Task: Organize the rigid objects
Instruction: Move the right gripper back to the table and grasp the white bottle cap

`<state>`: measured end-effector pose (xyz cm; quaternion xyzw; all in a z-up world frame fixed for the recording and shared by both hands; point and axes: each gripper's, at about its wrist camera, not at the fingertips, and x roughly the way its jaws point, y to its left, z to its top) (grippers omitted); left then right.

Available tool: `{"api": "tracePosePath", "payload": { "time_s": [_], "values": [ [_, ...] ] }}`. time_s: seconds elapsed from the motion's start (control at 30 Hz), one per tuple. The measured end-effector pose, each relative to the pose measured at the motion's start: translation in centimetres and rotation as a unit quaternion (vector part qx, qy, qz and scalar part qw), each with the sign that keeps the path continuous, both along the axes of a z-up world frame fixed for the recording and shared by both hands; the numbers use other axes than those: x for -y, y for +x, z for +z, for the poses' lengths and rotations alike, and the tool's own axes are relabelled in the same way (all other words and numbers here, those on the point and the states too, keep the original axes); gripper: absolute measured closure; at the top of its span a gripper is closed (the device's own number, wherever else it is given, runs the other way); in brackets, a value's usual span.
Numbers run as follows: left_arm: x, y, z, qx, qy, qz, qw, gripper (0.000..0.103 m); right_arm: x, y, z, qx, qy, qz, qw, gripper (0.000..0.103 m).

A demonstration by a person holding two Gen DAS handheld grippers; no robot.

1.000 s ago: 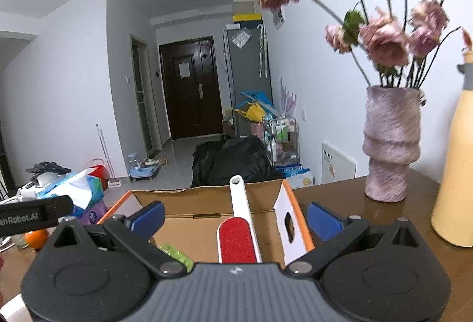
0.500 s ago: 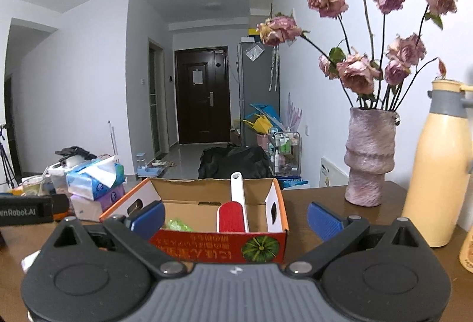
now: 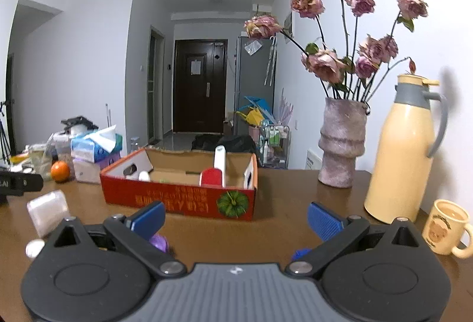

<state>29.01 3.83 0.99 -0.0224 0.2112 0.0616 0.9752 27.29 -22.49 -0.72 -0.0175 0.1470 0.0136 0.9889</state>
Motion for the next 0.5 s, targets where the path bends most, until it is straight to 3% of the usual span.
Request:
{"api": "tracePosePath", "payload": {
  "time_s": [0.23, 0.5],
  "values": [
    [0.0, -2.2, -1.9, -0.020, -0.005, -0.007, 0.9998, 0.000, 2.3, -2.7, -2.6, -0.039, -0.036, -0.013, 0.998, 0.000],
    [-0.2, -3.6, -3.2, -0.034, -0.002, -0.011, 0.9994, 0.000, 5.4, -3.8, -4.7, -0.071, -0.044, -0.040, 0.996, 0.000]
  ]
}}
